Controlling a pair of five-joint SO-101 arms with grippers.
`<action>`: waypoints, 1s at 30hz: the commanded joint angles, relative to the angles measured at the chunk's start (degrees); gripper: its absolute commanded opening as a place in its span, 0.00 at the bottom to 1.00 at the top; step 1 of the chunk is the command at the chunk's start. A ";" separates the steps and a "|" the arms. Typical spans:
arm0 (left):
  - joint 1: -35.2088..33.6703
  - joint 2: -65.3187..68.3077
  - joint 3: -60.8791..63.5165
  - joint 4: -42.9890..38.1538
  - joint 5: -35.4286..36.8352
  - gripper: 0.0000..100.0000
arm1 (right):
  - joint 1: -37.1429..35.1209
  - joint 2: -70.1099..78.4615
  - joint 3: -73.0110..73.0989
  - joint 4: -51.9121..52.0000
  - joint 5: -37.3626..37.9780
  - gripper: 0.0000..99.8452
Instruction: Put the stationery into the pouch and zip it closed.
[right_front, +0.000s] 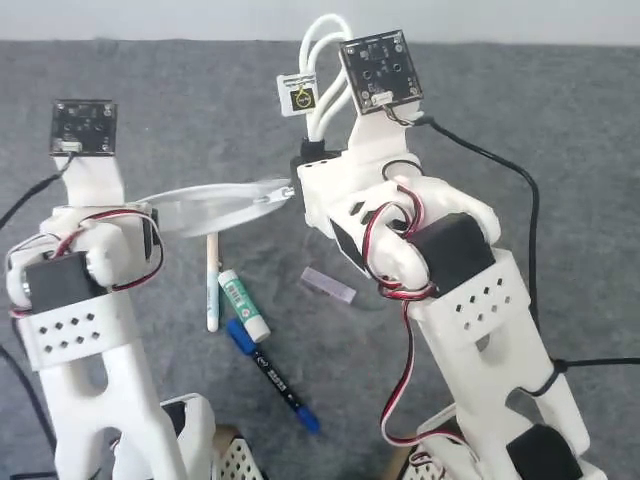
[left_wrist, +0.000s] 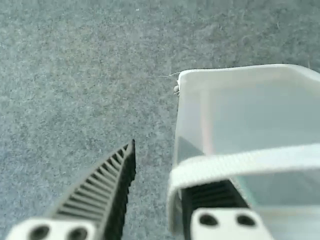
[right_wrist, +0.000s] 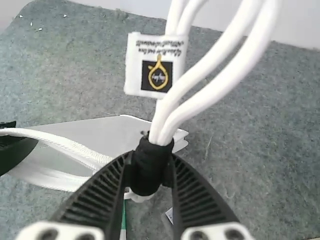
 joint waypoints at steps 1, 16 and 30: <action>1.14 -0.70 0.48 -3.43 2.81 0.12 | 0.66 -3.74 -0.88 0.13 0.26 0.01; 5.98 -0.70 5.67 -9.05 3.16 0.01 | 0.92 -3.74 -0.88 0.13 0.35 0.01; 5.98 -0.70 -2.51 0.26 4.40 0.01 | 6.11 -3.74 -2.20 0.66 0.44 0.09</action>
